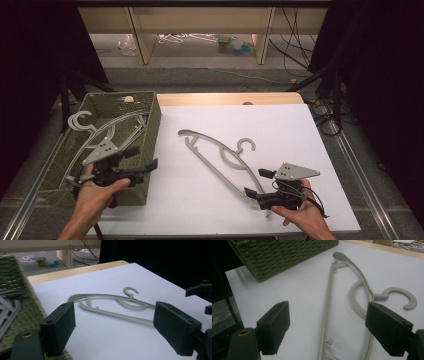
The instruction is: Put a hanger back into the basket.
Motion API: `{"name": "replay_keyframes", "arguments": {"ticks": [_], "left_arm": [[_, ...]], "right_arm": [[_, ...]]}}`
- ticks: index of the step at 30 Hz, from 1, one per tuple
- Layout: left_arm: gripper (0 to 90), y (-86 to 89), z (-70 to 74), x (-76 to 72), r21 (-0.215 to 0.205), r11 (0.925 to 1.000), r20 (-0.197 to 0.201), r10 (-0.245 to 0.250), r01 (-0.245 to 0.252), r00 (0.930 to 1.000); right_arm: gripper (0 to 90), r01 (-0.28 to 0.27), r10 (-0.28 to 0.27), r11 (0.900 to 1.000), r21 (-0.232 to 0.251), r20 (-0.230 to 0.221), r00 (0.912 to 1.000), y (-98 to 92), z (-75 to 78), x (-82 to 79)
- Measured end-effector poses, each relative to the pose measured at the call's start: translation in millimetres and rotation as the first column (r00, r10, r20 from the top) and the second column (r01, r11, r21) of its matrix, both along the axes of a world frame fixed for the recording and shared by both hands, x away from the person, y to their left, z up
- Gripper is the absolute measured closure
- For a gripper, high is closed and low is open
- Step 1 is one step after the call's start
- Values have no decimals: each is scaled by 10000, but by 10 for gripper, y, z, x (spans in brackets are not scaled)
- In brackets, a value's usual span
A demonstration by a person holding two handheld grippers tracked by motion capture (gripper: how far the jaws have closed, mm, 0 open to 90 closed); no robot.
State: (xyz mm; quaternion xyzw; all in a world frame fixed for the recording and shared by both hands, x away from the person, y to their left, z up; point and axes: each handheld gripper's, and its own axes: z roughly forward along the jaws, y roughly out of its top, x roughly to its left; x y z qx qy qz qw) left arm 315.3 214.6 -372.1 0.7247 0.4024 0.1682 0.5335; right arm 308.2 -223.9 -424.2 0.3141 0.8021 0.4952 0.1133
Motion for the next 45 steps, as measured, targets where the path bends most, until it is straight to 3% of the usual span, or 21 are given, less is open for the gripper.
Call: {"name": "replay_keyframes", "arguments": {"ticks": [9, 12, 15, 18, 24, 28, 32, 34, 40, 44, 45], "left_arm": [[173, -296, -199, -106, 10, 9976, -252, -685, 685, 9973], [173, -379, -262, -158, 435, 9943, -187, -965, 973, 9952], [173, -449, -327, -223, 395, 9910, -193, -1269, 1276, 9917], [173, -507, -380, -277, 637, 9883, -73, -1386, 1388, 9903], [173, -599, -532, -325, 532, 9868, -49, -1526, 1527, 9883], [175, -631, -636, -331, 645, 9866, -282, -1483, 1498, 9885], [174, -652, -681, -319, 840, 9828, -291, -1628, 1647, 9862], [174, -660, -689, -322, 847, 9827, -408, -1620, 1649, 9860], [175, -672, -715, -317, 931, 9802, -444, -1710, 1745, 9843], [175, -676, -727, -311, 1004, 9779, -530, -1788, 1834, 9824], [175, -676, -727, -312, 1005, 9776, -532, -1803, 1849, 9822]], "right_arm": [[209, -92, 90, 9998, -182, -85, 9999, 8, -5, -3], [209, -77, 76, 9997, -215, -54, 10000, 12, -7, -5], [209, -84, 85, 9998, -204, 22, 10000, 15, -8, -10], [209, -64, 65, 9995, -299, 33, 10000, 21, -14, -11], [210, -34, 32, 9990, -435, -38, 10000, 15, -36, 8], [210, -84, 79, 9984, -552, -87, 9999, 28, -58, 37], [217, -28, 13, 9953, -964, -149, 9999, 39, -100, 110], [217, 95, -118, 9898, -1423, -153, 9998, 44, -143, 191], [243, 160, -362, 9707, -2397, -799, 9961, 92, -266, 426], [277, 245, -592, 9532, -3014, -1064, 9926, 154, -313, 573], [287, 159, -600, 9450, -3267, -1253, 9903, 156, -309, 612]]}}
